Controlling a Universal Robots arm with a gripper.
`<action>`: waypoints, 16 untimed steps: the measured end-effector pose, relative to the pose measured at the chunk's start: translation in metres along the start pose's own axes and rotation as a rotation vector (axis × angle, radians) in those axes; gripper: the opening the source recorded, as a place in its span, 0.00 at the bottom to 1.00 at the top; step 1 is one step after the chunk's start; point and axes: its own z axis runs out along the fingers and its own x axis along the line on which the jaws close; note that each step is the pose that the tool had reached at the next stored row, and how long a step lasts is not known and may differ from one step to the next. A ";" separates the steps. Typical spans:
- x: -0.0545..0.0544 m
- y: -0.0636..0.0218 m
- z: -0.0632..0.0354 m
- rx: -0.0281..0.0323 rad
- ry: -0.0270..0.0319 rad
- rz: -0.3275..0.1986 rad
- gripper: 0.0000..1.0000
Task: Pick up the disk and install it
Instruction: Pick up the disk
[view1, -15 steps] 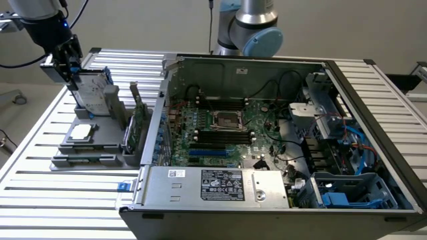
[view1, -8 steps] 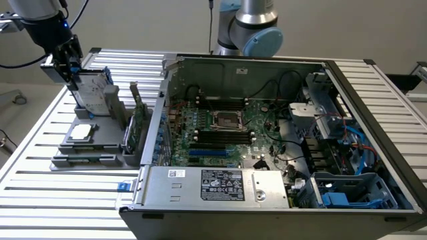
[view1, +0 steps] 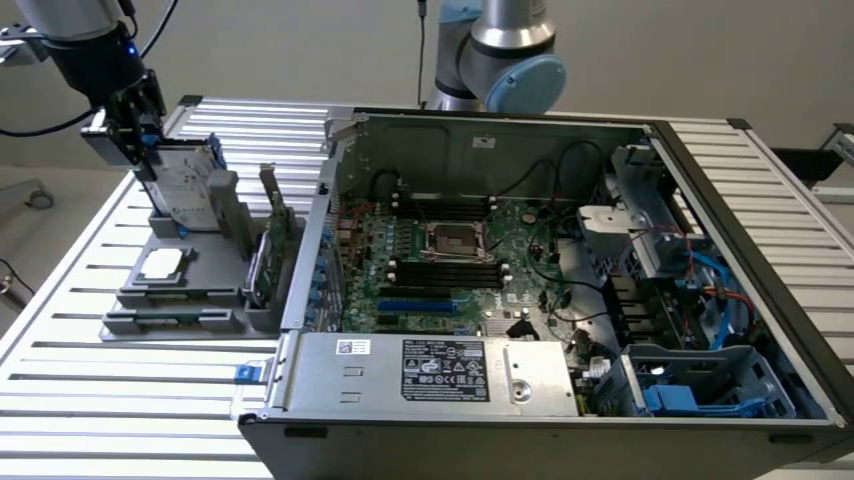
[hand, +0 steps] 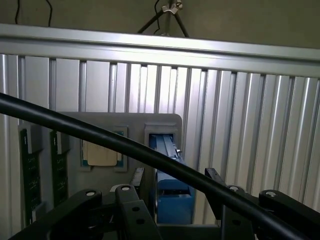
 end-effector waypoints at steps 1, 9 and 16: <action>0.000 0.0000 0.0000 -0.0004 0.0000 0.001 0.60; 0.000 -0.0001 0.0003 -0.0037 -0.0002 0.006 0.51; 0.000 -0.0004 0.0003 -0.0112 -0.0008 0.010 0.51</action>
